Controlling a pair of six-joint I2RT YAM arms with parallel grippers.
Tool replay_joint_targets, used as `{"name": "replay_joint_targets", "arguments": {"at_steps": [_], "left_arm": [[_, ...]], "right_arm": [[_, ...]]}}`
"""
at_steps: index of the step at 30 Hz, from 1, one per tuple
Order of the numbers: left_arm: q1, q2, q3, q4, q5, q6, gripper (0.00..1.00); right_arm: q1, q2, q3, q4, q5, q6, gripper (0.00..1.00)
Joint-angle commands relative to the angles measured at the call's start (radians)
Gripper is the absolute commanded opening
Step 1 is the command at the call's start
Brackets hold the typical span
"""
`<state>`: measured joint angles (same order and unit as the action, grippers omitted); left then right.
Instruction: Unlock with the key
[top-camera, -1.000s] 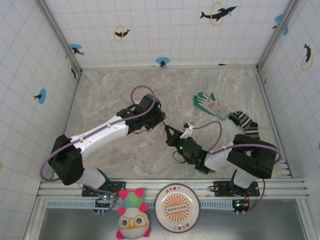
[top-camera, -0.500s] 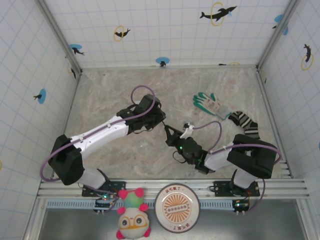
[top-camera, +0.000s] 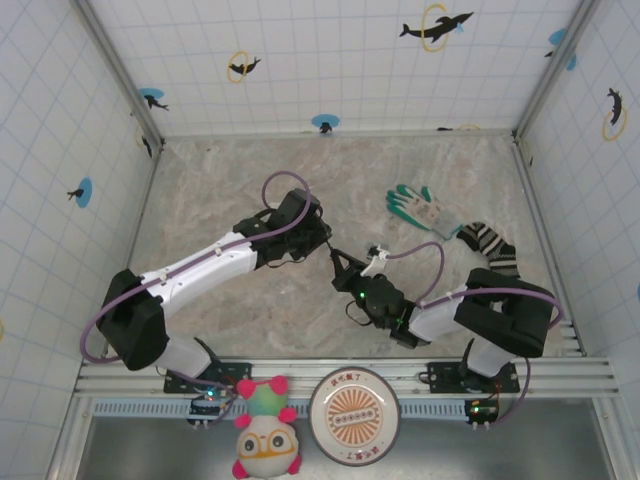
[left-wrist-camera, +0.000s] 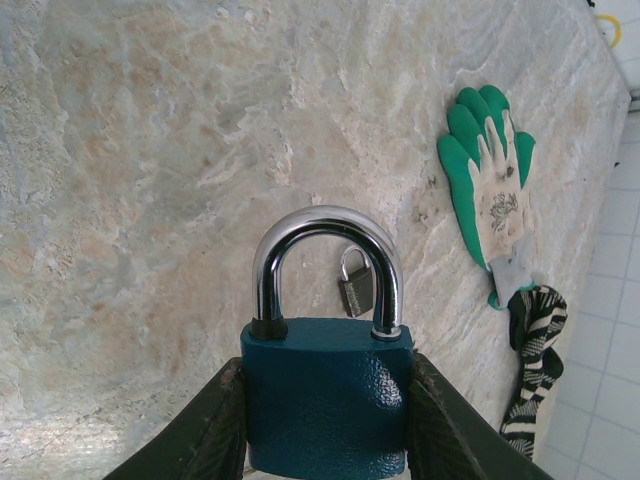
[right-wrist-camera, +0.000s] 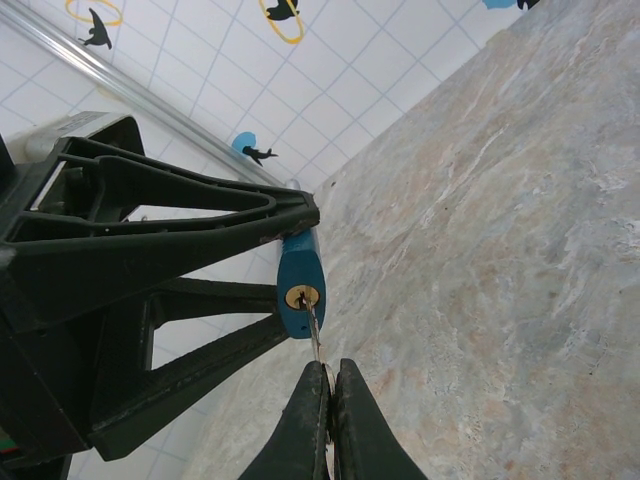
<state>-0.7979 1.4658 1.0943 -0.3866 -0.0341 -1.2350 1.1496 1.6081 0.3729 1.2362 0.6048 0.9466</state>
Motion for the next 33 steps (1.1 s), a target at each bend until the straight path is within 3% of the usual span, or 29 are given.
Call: {"name": "replay_joint_targets", "arguments": {"at_steps": [1,33], "left_arm": [[-0.007,-0.028,0.003,0.022,0.011,-0.009,0.24],[-0.019,-0.012,0.002,0.04,0.036,-0.004,0.24]], "right_arm": [[-0.008,-0.031,0.019,0.017,0.028,-0.013,0.0],[-0.038,-0.041,0.046,0.016,-0.003,-0.017,0.0]]}}
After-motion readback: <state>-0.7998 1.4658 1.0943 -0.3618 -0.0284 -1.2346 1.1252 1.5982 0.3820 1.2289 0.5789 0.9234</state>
